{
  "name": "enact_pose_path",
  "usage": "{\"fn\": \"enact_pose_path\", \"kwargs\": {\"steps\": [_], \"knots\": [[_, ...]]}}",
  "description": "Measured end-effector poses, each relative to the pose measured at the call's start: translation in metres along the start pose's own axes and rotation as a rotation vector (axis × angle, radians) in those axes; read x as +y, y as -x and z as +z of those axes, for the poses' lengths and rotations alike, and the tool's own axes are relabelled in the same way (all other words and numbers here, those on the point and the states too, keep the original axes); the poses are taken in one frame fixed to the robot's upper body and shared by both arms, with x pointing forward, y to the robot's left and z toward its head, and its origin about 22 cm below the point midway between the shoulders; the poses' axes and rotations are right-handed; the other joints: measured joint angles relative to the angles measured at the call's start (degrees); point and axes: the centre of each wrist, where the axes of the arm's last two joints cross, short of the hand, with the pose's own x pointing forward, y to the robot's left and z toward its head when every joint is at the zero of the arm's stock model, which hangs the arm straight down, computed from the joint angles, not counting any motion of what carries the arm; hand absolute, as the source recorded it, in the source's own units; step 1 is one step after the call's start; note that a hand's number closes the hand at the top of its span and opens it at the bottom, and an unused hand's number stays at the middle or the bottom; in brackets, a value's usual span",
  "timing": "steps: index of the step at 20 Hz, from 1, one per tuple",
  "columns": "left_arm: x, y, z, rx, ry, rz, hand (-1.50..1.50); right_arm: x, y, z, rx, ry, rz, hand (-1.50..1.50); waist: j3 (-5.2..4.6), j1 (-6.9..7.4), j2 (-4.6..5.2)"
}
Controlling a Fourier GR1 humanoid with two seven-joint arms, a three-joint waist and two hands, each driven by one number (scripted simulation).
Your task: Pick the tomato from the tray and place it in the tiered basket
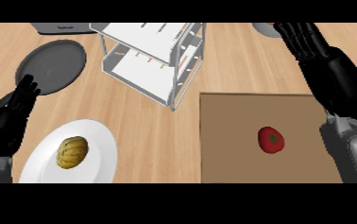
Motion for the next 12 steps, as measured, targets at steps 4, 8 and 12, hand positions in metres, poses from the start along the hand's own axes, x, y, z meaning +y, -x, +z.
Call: {"fn": "enact_pose_path", "kwargs": {"steps": [4,8,12], "knots": [[-0.036,-0.008,-0.002,-0.048,0.093,0.042,0.0,0.009,0.026,0.013,0.138,0.123,-0.024,-1.5,-0.57,0.78,1.45],[-0.079,-0.008,0.004,-0.065,0.235,0.118,0.0,0.021,0.068,0.032,0.392,0.286,0.02,-1.5,-0.93,0.82,2.45],[-0.109,-0.003,0.008,-0.057,0.32,0.163,0.0,0.065,0.102,0.047,0.441,0.424,-0.057,-1.5,-0.86,1.4,2.54]]}}
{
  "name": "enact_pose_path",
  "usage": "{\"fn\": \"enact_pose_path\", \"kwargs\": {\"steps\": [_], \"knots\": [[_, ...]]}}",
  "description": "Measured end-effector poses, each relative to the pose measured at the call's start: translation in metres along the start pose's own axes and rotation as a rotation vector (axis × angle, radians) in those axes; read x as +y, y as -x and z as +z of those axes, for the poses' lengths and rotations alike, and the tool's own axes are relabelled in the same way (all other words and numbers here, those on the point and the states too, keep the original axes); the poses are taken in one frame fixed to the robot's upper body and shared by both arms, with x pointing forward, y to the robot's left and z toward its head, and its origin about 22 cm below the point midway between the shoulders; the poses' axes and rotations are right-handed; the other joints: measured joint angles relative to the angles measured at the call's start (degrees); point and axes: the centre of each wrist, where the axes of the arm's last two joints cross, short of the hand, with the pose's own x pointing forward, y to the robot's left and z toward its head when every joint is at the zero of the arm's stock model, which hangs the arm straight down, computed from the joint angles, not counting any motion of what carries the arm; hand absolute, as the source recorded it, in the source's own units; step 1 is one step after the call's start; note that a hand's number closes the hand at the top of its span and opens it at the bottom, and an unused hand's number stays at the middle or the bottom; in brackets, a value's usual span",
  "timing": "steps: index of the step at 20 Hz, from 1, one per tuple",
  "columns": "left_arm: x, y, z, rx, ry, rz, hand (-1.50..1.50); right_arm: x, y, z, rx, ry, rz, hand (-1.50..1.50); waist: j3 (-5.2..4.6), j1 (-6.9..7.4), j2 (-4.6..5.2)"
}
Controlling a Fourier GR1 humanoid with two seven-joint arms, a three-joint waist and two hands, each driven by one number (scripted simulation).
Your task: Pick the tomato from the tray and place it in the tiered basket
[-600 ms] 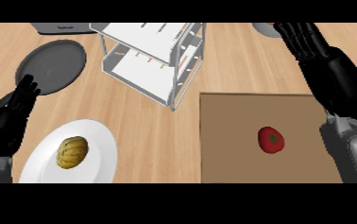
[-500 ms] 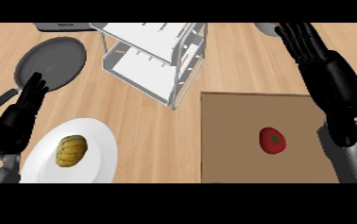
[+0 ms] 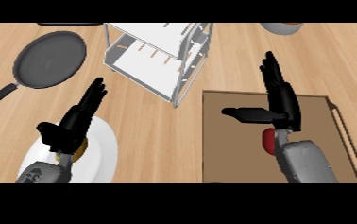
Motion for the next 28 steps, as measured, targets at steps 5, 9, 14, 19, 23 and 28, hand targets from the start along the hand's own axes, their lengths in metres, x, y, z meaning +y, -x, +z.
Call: {"fn": "enact_pose_path", "kwargs": {"steps": [5,9,14,19,23,28], "knots": [[-0.018,0.012,-0.002,0.007,0.04,0.022,0.0,0.008,-0.006,0.009,-0.066,0.041,0.107,-1.5,-0.03,0.09,-0.33],[-0.018,0.012,0.001,0.018,0.041,0.028,0.0,-0.015,-0.029,0.011,-0.038,0.012,0.339,-1.5,-0.21,-0.5,-0.79],[-0.019,0.012,0.0,0.029,0.039,0.018,0.0,-0.04,-0.05,0.011,0.113,-0.105,0.729,-1.5,-0.59,-1.06,-1.27],[-0.019,0.013,0.0,0.034,0.039,0.017,0.0,-0.042,-0.075,0.019,0.291,-0.252,1.058,-1.5,-0.6,-0.97,-1.28],[-0.022,0.013,0.001,0.03,0.043,0.022,0.0,-0.025,-0.11,0.03,0.394,-0.33,1.167,-1.5,-0.4,-0.42,-1.09],[-0.026,0.01,-0.007,0.02,0.052,0.031,0.0,-0.011,-0.138,0.048,0.384,-0.374,1.159,-1.5,-0.24,-0.21,-0.79]]}}
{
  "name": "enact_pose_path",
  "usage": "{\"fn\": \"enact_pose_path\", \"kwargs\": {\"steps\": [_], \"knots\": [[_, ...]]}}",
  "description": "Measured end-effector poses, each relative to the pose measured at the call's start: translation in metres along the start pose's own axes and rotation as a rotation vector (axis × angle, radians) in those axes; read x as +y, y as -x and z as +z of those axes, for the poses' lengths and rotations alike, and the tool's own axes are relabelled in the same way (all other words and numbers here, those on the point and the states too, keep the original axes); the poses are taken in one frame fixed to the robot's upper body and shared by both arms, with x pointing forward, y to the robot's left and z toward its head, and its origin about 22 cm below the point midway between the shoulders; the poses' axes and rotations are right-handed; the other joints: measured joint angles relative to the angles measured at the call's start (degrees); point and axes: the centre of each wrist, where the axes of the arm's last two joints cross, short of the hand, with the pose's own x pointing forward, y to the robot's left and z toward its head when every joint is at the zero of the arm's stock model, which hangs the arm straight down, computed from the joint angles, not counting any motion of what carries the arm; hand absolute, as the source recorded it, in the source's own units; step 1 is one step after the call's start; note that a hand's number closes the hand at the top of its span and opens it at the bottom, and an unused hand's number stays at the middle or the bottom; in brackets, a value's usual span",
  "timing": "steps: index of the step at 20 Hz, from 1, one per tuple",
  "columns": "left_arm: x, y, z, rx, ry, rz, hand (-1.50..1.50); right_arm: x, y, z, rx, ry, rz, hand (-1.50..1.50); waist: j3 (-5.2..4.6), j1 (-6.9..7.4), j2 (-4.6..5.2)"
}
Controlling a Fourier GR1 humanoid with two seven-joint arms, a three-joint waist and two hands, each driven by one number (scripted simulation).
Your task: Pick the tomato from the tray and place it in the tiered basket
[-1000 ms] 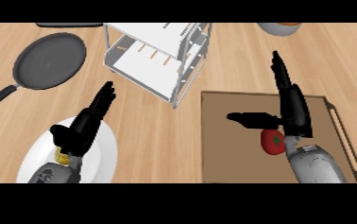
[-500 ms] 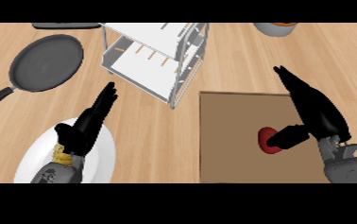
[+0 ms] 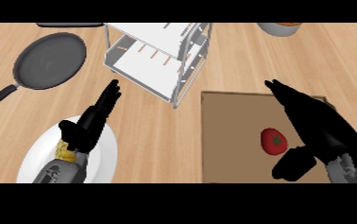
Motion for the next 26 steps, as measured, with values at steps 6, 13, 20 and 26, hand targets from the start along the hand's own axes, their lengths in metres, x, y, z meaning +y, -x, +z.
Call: {"fn": "enact_pose_path", "kwargs": {"steps": [6,13,20,26], "knots": [[0.007,-0.001,-0.003,-0.006,0.006,-0.005,0.0,0.007,-0.006,0.004,0.046,0.047,0.025,-1.5,0.1,0.44,0.19],[0.005,0.004,-0.004,-0.009,0.004,0.001,0.0,0.037,0.004,-0.011,0.16,0.011,0.088,-1.5,0.13,0.53,0.33],[-0.002,0.008,-0.004,-0.002,0.005,-0.003,0.0,0.062,0.012,-0.022,0.207,-0.017,0.069,-1.5,0.2,0.58,0.36],[0.0,0.001,-0.001,-0.008,0.008,0.001,0.0,0.076,0.026,-0.034,0.284,-0.015,0.062,-1.5,0.21,0.68,0.34]]}}
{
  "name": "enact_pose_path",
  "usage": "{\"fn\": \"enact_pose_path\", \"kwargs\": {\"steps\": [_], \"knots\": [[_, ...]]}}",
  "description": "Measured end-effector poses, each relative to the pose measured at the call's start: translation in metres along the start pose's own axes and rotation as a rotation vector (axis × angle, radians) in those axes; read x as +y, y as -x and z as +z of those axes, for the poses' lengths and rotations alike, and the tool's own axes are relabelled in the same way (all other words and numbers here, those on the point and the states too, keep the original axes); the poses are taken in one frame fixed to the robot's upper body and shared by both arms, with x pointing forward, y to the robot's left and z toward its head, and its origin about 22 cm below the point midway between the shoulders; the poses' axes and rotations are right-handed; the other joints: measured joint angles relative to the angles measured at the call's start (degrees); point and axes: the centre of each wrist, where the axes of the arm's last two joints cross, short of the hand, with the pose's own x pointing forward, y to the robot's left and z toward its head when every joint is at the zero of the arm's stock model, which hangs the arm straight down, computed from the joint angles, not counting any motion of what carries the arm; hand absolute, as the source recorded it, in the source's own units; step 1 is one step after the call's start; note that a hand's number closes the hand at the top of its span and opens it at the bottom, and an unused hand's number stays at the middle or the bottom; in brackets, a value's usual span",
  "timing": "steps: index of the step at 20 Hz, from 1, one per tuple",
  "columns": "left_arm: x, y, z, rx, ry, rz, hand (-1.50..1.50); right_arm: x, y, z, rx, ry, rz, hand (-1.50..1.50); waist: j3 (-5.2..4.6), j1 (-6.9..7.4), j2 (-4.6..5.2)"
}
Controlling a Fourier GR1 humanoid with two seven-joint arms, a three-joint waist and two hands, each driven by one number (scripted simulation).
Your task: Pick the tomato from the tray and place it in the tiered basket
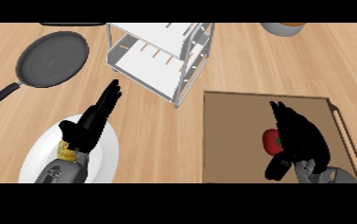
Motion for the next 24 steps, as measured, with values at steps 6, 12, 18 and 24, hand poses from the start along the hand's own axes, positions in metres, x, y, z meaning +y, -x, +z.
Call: {"fn": "enact_pose_path", "kwargs": {"steps": [6,12,18,24], "knots": [[0.0,0.0,-0.001,0.002,0.001,-0.003,0.0,0.009,0.015,-0.009,0.048,-0.02,-0.013,-1.5,0.02,-0.07,0.02],[-0.002,0.004,-0.003,-0.001,0.007,0.002,0.0,0.027,0.019,-0.02,0.075,-0.046,-0.01,-1.5,0.02,-0.06,0.04],[0.0,0.0,-0.001,-0.004,0.0,0.004,0.0,0.042,0.022,-0.036,0.073,-0.049,-0.031,1.5,0.01,0.01,0.04],[0.003,0.002,0.0,0.003,0.008,0.001,0.0,0.044,0.018,-0.037,-0.03,0.033,-0.094,1.5,-0.07,-0.04,-0.01]]}}
